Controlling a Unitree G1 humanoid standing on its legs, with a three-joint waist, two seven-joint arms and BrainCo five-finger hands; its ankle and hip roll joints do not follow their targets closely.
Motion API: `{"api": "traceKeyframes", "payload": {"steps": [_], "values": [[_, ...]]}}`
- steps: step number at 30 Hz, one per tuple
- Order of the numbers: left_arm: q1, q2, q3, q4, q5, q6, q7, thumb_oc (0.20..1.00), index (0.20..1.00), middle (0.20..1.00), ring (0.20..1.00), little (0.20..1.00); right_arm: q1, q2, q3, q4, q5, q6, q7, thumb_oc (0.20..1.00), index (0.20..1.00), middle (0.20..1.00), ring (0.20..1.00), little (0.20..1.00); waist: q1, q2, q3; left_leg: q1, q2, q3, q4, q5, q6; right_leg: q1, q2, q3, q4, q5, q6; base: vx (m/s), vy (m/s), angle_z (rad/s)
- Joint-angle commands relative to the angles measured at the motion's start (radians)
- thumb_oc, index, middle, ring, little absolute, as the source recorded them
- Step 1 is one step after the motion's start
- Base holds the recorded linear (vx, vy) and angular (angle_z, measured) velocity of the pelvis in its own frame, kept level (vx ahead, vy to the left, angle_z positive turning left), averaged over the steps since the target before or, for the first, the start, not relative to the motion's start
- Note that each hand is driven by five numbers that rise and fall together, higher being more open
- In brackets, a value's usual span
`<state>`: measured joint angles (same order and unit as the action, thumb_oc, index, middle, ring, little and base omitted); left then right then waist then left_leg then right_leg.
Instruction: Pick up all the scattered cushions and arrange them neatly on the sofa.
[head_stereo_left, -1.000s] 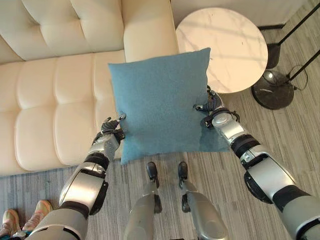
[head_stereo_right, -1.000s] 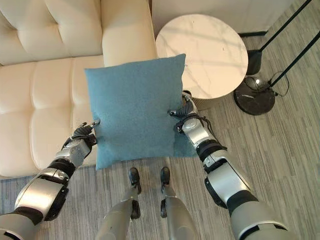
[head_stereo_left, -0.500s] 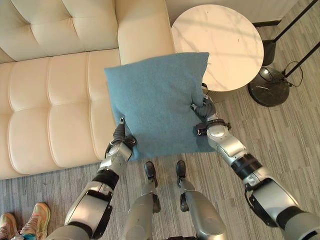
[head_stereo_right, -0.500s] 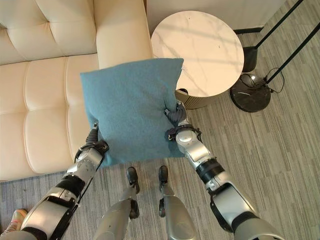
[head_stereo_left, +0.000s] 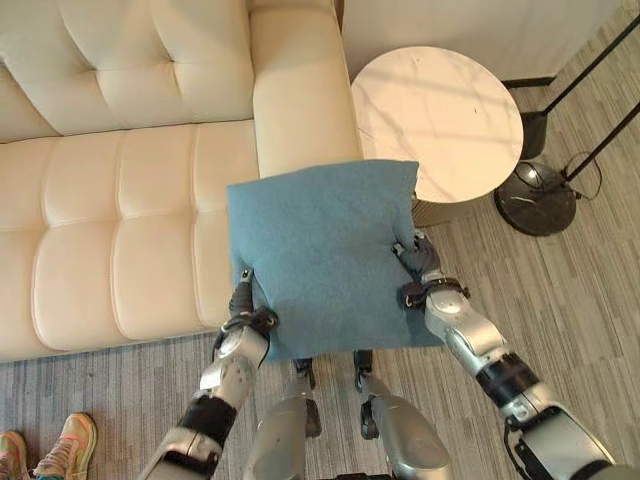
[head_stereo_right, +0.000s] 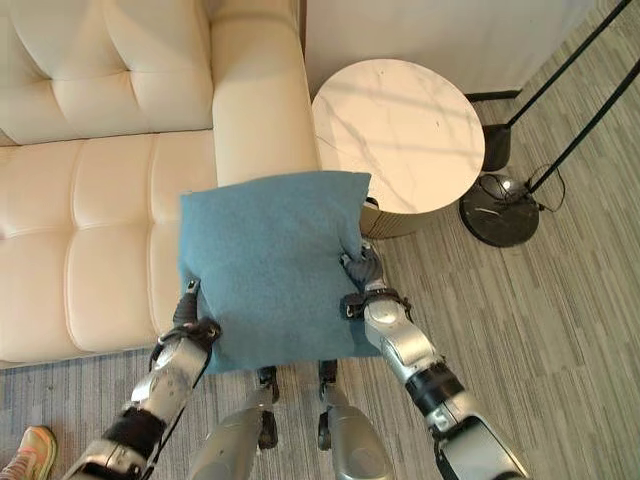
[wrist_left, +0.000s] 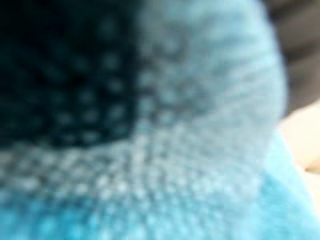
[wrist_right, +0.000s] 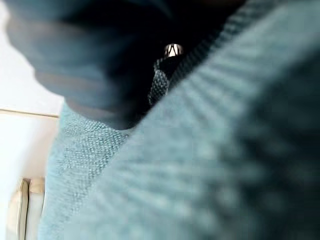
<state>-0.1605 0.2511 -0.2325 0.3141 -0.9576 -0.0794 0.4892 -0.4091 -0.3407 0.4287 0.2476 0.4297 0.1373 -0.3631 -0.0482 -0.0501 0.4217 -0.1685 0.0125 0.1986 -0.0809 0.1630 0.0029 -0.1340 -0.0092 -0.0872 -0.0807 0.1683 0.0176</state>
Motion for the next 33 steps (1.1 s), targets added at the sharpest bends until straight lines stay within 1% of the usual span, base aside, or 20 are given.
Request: {"api": "traceKeyframes", "payload": {"steps": [1,2,4,7,8,10,13,16,18,20,21,23,25,26,27,28,30,31,32,33], "values": [[-0.043,-0.094,-0.079,-0.142,0.099,-0.006,-0.036,0.200,0.200,0.200,0.200,0.200,0.033,0.121,0.070,-0.097,-0.029,-0.033,0.089,0.200,0.200,0.200,0.200,0.200,0.024,-0.019,-0.081,0.053,-0.045,-0.012,-0.006,-0.139,0.002,-0.056,-0.037,0.013,0.054,-0.084,0.095,-0.18,0.029,0.05],[-0.029,-0.088,-0.080,-0.145,0.111,-0.002,-0.036,0.200,0.200,0.200,0.200,0.200,0.044,0.117,0.066,-0.105,-0.030,-0.036,0.087,0.200,0.200,0.200,0.200,0.200,0.024,-0.017,-0.079,0.046,-0.042,-0.011,-0.006,-0.131,0.002,-0.067,-0.037,0.021,0.061,-0.083,0.101,-0.21,0.006,0.05],[-0.006,-0.071,-0.093,-0.164,0.150,0.004,-0.043,0.200,0.200,0.200,0.200,0.200,0.082,0.112,0.056,-0.126,-0.039,-0.040,0.091,0.200,0.200,0.200,0.200,0.200,0.023,-0.003,-0.075,0.034,-0.032,-0.023,-0.006,-0.111,0.008,-0.092,-0.024,0.077,0.186,-0.145,0.094,-0.20,-0.006,0.06],[0.034,-0.053,-0.095,-0.182,0.194,0.020,-0.043,0.200,0.200,0.200,0.200,0.200,0.123,0.115,0.053,-0.131,-0.035,-0.049,0.083,0.200,0.200,0.200,0.200,0.200,0.032,0.010,-0.091,0.011,-0.025,-0.060,-0.006,-0.092,0.009,-0.063,-0.018,0.075,0.349,-0.261,0.061,-0.14,-0.058,0.24],[0.053,-0.045,-0.092,-0.183,0.194,0.023,-0.048,0.200,0.200,0.200,0.200,0.200,0.133,0.108,0.049,-0.136,-0.036,-0.050,0.084,0.200,0.200,0.200,0.200,0.200,0.035,0.009,-0.103,0.007,-0.029,-0.071,-0.006,-0.093,0.007,-0.043,-0.018,0.074,0.356,-0.273,0.057,-0.07,-0.123,0.70],[0.092,-0.031,-0.089,-0.185,0.193,0.041,-0.056,0.200,0.200,0.200,0.200,0.200,0.158,0.106,0.039,-0.143,-0.037,-0.048,0.088,0.200,0.200,0.200,0.200,0.200,0.050,-0.001,-0.136,0.007,-0.035,-0.095,-0.006,-0.096,0.005,0.040,-0.026,0.061,0.347,-0.298,0.052,-0.03,-0.145,0.76],[0.134,-0.012,-0.075,-0.190,0.198,0.064,-0.058,0.200,0.200,0.200,0.200,0.200,0.185,0.110,0.026,-0.154,-0.049,-0.036,0.089,0.200,0.200,0.200,0.200,0.200,0.089,-0.037,-0.174,-0.022,-0.045,-0.115,-0.006,-0.066,-0.006,0.179,-0.022,0.070,0.264,-0.284,0.066,-0.19,-0.228,0.79],[0.157,-0.001,-0.044,-0.203,0.194,0.071,-0.060,0.200,0.200,0.200,0.200,0.200,0.194,0.096,0.026,-0.156,-0.044,-0.040,0.091,0.200,0.200,0.200,0.200,0.200,0.104,-0.043,-0.179,-0.068,-0.038,-0.143,-0.006,-0.001,-0.032,0.195,0.026,0.102,0.176,-0.362,0.020,-0.33,-0.237,0.09],[0.166,0.001,-0.033,-0.209,0.202,0.081,-0.062,0.200,0.200,0.200,0.200,0.200,0.199,0.090,0.031,-0.162,-0.037,-0.039,0.098,0.200,0.200,0.200,0.200,0.200,0.107,-0.033,-0.164,-0.094,-0.028,-0.172,0.001,0.046,-0.062,0.190,0.055,0.081,0.165,-0.379,-0.009,-0.39,-0.248,0.27],[0.184,-0.006,-0.027,-0.218,0.202,0.088,-0.062,0.200,0.200,0.200,0.200,0.200,0.217,0.074,0.029,-0.179,-0.030,-0.047,0.102,0.200,0.200,0.200,0.200,0.200,0.103,-0.004,-0.126,-0.104,-0.015,-0.207,-0.006,0.102,-0.097,0.171,0.090,0.054,0.182,-0.380,-0.031,-0.46,-0.234,0.48],[0.190,-0.006,-0.026,-0.220,0.210,0.091,-0.068,0.200,0.200,0.200,0.200,0.200,0.225,0.066,0.026,-0.177,-0.028,-0.049,0.104,0.200,0.200,0.200,0.200,0.200,0.095,0.008,-0.108,-0.119,-0.010,-0.224,-0.006,0.110,-0.112,0.156,0.100,0.032,0.195,-0.382,-0.036,-0.49,-0.192,0.81],[0.198,-0.010,-0.023,-0.217,0.218,0.098,-0.074,0.200,0.200,0.200,0.200,0.200,0.237,0.052,0.020,-0.169,-0.022,-0.051,0.105,0.200,0.200,0.200,0.200,0.200,0.091,0.011,-0.082,-0.112,-0.011,-0.245,-0.006,0.084,-0.102,0.131,0.099,-0.002,0.212,-0.371,-0.043,-0.40,-0.157,0.99],[0.205,-0.013,-0.029,-0.212,0.223,0.107,-0.076,0.200,0.200,0.200,0.200,0.200,0.246,0.052,0.022,-0.156,-0.022,-0.044,0.103,0.200,0.200,0.200,0.200,0.200,0.087,-0.003,-0.076,-0.096,-0.021,-0.241,0.085,0.040,-0.078,0.134,0.078,-0.039,0.189,-0.342,-0.035,-0.30,-0.131,0.55],[0.209,-0.013,-0.029,-0.215,0.225,0.105,-0.076,0.200,0.200,0.200,0.200,0.200,0.254,0.044,0.016,-0.159,-0.022,-0.043,0.103,0.200,0.200,0.200,0.200,0.200,0.083,-0.013,-0.079,-0.094,-0.019,-0.211,0.153,-0.006,-0.061,0.134,0.060,-0.065,0.174,-0.331,-0.035,-0.31,-0.118,0.47],[0.205,-0.014,-0.037,-0.216,0.229,0.108,-0.082,0.200,0.200,0.200,0.200,0.200,0.264,0.037,0.013,-0.158,-0.020,-0.040,0.102,0.200,0.200,0.200,0.200,0.200,0.073,-0.028,-0.092,-0.086,-0.009,-0.163,0.238,-0.076,-0.042,0.129,0.040,-0.102,0.148,-0.325,-0.042,-0.23,-0.081,0.80],[0.205,-0.014,-0.037,-0.216,0.229,0.108,-0.082,0.200,0.200,0.200,0.200,0.200,0.264,0.037,0.013,-0.158,-0.020,-0.040,0.102,0.200,0.200,0.200,0.200,0.200,0.071,-0.028,-0.095,-0.090,-0.009,-0.165,0.240,-0.076,-0.042,0.126,0.041,-0.104,0.148,-0.324,-0.042,-0.20,-0.061,1.12],[0.198,-0.015,-0.044,-0.222,0.225,0.107,-0.087,0.200,0.200,0.200,0.200,0.200,0.273,0.034,0.012,-0.154,-0.014,-0.040,0.095,0.200,0.200,0.200,0.200,0.200,0.068,-0.036,-0.101,-0.054,0.002,-0.133,0.311,-0.158,-0.038,0.127,0.029,-0.128,0.139,-0.334,-0.045,-0.09,-0.026,0.93],[0.194,-0.016,-0.048,-0.221,0.222,0.109,-0.087,0.200,0.200,0.200,0.200,0.200,0.275,0.034,0.011,-0.156,-0.011,-0.040,0.096,0.200,0.200,0.200,0.200,0.200,0.066,-0.036,-0.102,-0.034,0.012,-0.118,0.336,-0.182,-0.036,0.126,0.025,-0.147,0.136,-0.334,-0.046,-0.04,-0.010,0.56],[0.194,-0.016,-0.048,-0.221,0.222,0.109,-0.087,0.200,0.200,0.200,0.200,0.200,0.275,0.034,0.011,-0.156,-0.011,-0.040,0.096,0.200,0.200,0.200,0.200,0.200,0.066,-0.036,-0.102,-0.034,0.012,-0.118,0.336,-0.182,-0.036,0.126,0.025,-0.147,0.136,-0.334,-0.046,-0.10,0.024,0.91],[0.181,-0.016,-0.059,-0.222,0.215,0.109,-0.090,0.200,0.200,0.200,0.200,0.200,0.286,0.033,0.004,-0.158,-0.005,-0.041,0.093,0.200,0.200,0.200,0.200,0.200,0.059,-0.034,-0.107,0.016,0.027,-0.093,0.321,-0.212,-0.034,0.121,0.014,-0.184,0.121,-0.326,-0.042,-0.09,0.053,0.71]]}}
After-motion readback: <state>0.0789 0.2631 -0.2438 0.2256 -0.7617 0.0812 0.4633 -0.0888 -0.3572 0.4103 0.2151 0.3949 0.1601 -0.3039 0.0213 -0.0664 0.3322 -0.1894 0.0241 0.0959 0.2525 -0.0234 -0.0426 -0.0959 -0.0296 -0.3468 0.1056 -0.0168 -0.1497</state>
